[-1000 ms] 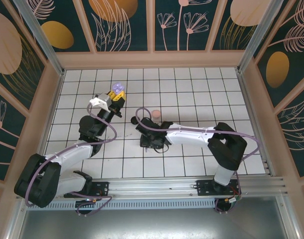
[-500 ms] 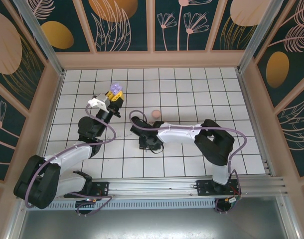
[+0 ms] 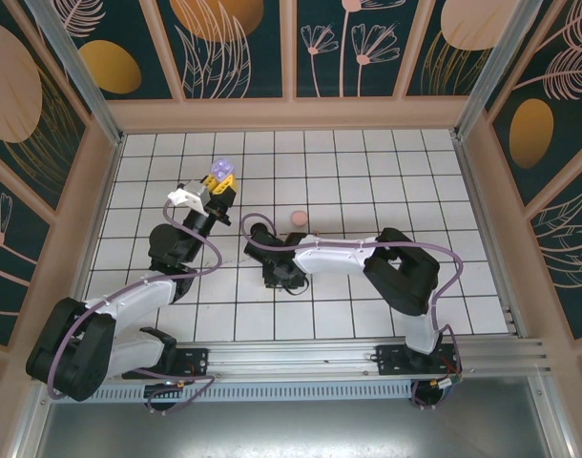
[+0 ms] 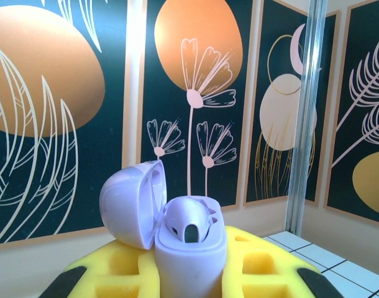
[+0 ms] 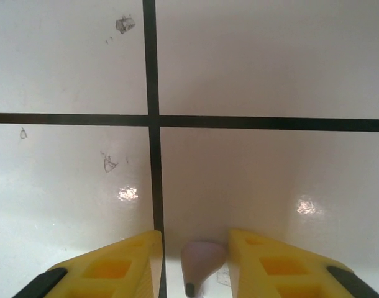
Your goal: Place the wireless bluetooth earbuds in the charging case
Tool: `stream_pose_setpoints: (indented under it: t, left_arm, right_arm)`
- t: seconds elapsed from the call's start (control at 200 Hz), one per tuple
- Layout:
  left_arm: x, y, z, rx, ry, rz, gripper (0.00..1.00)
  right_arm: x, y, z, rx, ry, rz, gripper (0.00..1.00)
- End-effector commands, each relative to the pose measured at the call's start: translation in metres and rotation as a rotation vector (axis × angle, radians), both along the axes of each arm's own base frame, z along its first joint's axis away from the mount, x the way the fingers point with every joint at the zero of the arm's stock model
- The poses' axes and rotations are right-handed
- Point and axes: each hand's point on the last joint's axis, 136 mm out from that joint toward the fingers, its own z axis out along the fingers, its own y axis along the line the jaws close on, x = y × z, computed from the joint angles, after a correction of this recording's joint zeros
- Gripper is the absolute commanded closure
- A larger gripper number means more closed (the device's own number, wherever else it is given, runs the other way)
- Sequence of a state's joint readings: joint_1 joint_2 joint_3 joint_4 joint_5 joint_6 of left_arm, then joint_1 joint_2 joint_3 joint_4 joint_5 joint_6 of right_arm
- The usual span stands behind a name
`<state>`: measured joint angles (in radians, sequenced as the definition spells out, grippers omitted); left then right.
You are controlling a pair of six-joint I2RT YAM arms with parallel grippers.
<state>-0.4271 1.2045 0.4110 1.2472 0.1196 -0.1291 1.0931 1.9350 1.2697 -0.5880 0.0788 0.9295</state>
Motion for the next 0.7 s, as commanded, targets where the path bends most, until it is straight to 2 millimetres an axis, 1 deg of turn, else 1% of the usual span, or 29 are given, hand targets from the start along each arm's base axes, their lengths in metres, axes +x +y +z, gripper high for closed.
stream_pose_setpoints:
  t: [0.0, 0.08, 0.22, 0.39, 0.535, 0.636, 0.696]
  left_arm:
    - [-0.008, 0.005, 0.014, -0.033, -0.052, -0.004, 1.00]
    - [-0.008, 0.005, 0.014, -0.033, -0.050, -0.007, 1.00]
    - [-0.008, 0.004, 0.014, -0.035, -0.048, -0.013, 1.00]
    - [-0.008, 0.002, 0.015, -0.033, -0.048, -0.023, 1.00]
    - [-0.007, -0.001, 0.016, -0.029, -0.044, -0.036, 1.00]
    - [-0.007, -0.003, 0.017, -0.025, -0.042, -0.050, 1.00]
    - [-0.008, -0.006, 0.018, -0.022, -0.045, -0.062, 1.00]
  right_arm:
    - [-0.003, -0.006, -0.012, -0.067, 0.008, 0.025, 0.68]
    - [-0.003, -0.007, -0.013, -0.070, 0.007, 0.031, 0.72]
    - [-0.003, -0.006, -0.014, -0.067, 0.006, 0.037, 0.75]
    - [-0.001, -0.005, -0.009, -0.051, -0.014, 0.046, 0.79]
    - [0.006, -0.004, 0.003, -0.028, -0.056, 0.039, 0.80]
    - [0.013, -0.003, 0.018, -0.003, -0.102, 0.031, 0.81]
    - [0.018, -0.004, 0.030, 0.018, -0.134, 0.021, 0.81]
